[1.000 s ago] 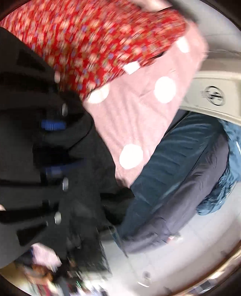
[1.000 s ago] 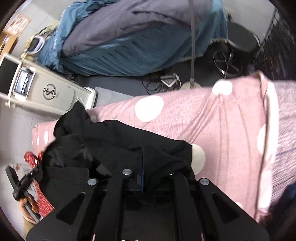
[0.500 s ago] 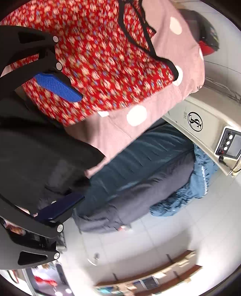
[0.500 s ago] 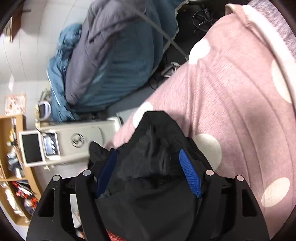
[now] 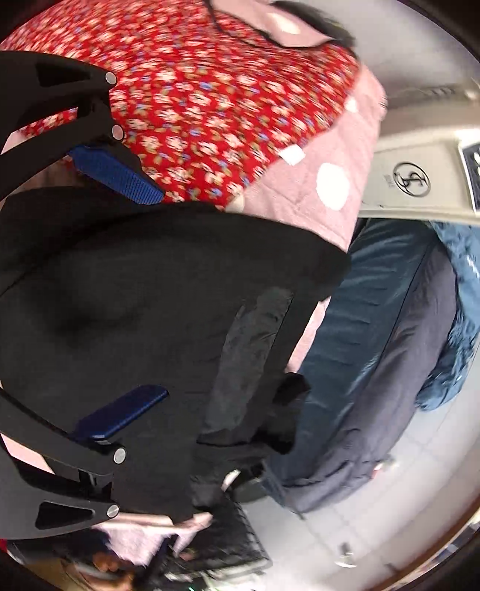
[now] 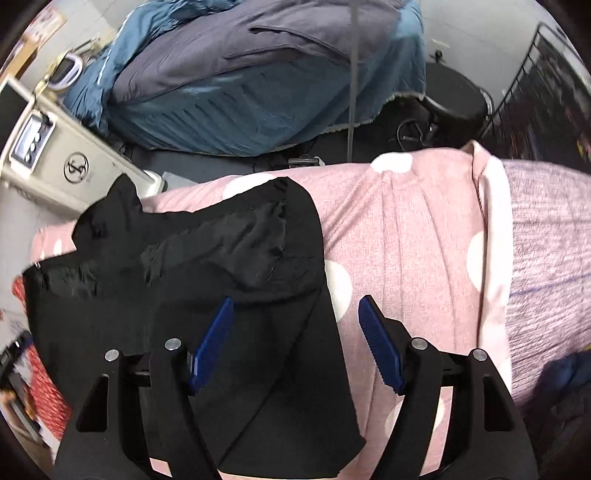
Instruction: Fold large clothes
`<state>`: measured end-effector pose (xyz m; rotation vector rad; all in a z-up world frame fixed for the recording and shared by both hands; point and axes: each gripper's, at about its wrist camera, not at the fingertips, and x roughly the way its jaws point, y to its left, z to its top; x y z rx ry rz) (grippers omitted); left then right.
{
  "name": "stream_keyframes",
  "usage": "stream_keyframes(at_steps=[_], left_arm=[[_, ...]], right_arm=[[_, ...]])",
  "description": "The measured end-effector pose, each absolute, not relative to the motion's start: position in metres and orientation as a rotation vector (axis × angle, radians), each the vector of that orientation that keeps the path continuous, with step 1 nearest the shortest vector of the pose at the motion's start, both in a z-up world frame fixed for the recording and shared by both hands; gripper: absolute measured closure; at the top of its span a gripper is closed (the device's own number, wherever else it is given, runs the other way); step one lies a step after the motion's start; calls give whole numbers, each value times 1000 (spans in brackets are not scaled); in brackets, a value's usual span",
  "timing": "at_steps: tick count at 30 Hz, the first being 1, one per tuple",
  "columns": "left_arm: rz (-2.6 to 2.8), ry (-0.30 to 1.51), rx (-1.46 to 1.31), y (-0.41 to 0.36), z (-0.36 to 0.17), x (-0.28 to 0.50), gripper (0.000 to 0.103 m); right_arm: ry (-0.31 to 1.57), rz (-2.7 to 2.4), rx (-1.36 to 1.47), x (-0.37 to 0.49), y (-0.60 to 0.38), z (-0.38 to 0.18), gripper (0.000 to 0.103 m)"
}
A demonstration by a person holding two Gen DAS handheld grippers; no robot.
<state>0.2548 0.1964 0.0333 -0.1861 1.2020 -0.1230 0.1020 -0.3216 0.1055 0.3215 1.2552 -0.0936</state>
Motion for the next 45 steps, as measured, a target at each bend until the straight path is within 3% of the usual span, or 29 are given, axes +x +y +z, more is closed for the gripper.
stream_keyframes(at_steps=[6, 9, 10, 11, 12, 13, 14, 15, 16, 21, 25, 27, 28, 29, 30, 31, 33, 34, 35, 38, 45], left_arm=[[-109, 1230, -104, 182, 17, 278, 7], [-111, 1250, -115, 176, 3, 289, 7], [-113, 1250, -116, 174, 1, 291, 7], [-115, 1245, -103, 170, -2, 294, 7], [-117, 1234, -79, 167, -2, 294, 9], [-122, 1225, -44, 163, -2, 295, 28], [-105, 1226, 31, 159, -2, 298, 58], [-66, 1227, 86, 159, -2, 301, 74], [-23, 1218, 125, 163, -2, 305, 97], [74, 1222, 42, 201, -2, 332, 98], [150, 1213, -26, 221, -1, 348, 98], [156, 1225, -108, 233, -3, 357, 98], [155, 1232, -130, 237, -5, 360, 98], [149, 1241, -133, 238, -7, 362, 98], [136, 1245, -130, 235, -8, 363, 98], [123, 1243, -122, 233, -7, 363, 97], [113, 1222, -121, 229, -1, 359, 74], [113, 1213, -135, 232, 2, 355, 35], [109, 1173, -183, 237, 11, 346, 7], [58, 1080, -320, 247, 28, 314, 7], [34, 1151, -340, 267, 23, 196, 7]], right_arm=[[1270, -37, 175, 113, -295, 94, 34], [1302, -28, 108, 123, -281, 75, 48], [1316, -27, 88, 126, -276, 69, 60], [1323, -36, 64, 129, -272, 66, 77], [1336, -55, 23, 132, -268, 61, 85], [1340, -68, 1, 135, -268, 59, 95], [1330, -84, -14, 138, -269, 60, 98], [1312, -100, -16, 140, -272, 63, 99], [1281, -135, -9, 144, -280, 69, 100], [1194, -321, 34, 163, -319, 89, 103], [1266, -256, 175, 176, -335, 84, 102], [1286, -215, 201, 173, -331, 82, 95], [1292, -201, 194, 170, -327, 82, 71], [1297, -194, 175, 166, -322, 81, 30], [1290, -197, 156, 161, -319, 80, 21], [1252, -204, 134, 153, -316, 83, 20], [1256, -193, 97, 142, -310, 80, 20], [1285, -179, 74, 136, -306, 73, 20], [1300, -174, 53, 129, -304, 67, 20], [1307, -175, 58, 100, -305, 61, 20], [1385, -199, 274, 15, -336, 45, 23]])
